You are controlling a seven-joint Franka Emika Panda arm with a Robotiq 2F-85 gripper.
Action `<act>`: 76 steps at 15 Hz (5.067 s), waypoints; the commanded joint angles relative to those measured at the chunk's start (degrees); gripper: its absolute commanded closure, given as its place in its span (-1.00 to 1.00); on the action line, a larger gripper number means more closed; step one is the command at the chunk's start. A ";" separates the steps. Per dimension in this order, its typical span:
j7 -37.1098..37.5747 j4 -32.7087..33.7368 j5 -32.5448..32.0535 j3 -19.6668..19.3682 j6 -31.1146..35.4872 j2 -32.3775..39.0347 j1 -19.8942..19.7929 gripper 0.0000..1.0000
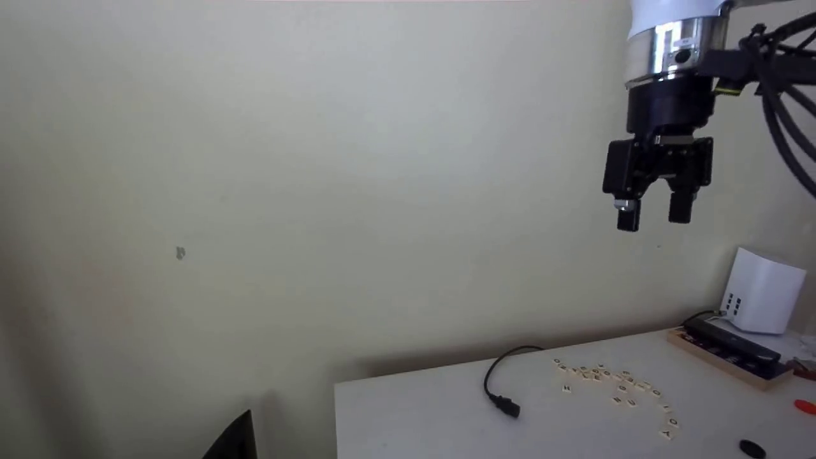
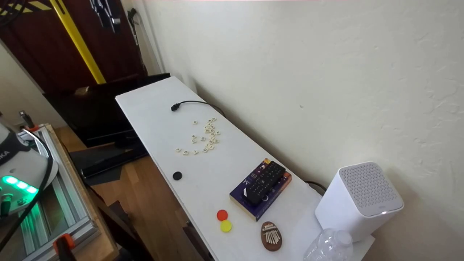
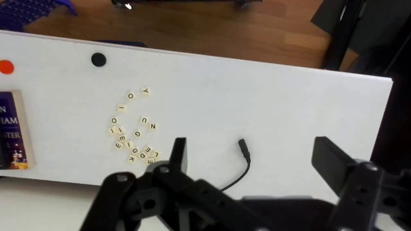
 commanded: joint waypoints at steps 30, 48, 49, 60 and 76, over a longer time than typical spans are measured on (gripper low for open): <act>-1.82 4.72 9.64 -2.69 26.11 31.24 -0.95 -1.00; -2.39 9.09 10.61 -5.67 29.28 42.91 -4.58 -1.00; -2.39 9.16 10.61 -5.67 29.28 42.91 -4.58 -1.00; 2.51 15.55 12.84 -5.48 40.57 53.88 -3.93 -1.00; 6.20 25.95 10.58 -9.68 44.05 67.63 0.53 -1.00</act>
